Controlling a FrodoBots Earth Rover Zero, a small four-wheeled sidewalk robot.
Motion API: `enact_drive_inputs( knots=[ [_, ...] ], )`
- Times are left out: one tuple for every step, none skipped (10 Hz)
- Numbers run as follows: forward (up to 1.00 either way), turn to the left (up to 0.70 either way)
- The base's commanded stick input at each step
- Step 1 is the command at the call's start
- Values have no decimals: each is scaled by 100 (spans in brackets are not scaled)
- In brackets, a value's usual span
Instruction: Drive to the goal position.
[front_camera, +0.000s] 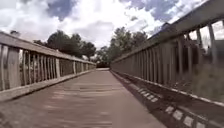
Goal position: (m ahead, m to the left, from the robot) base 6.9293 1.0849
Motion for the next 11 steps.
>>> enact_drive_inputs(
  knots=[
    [85,0],
    [85,0],
    [85,0],
    [85,0],
    [85,0],
    [85,0],
    [85,24],
    [85,34],
    [85,24],
    [85,3],
    [85,0]
  ],
)
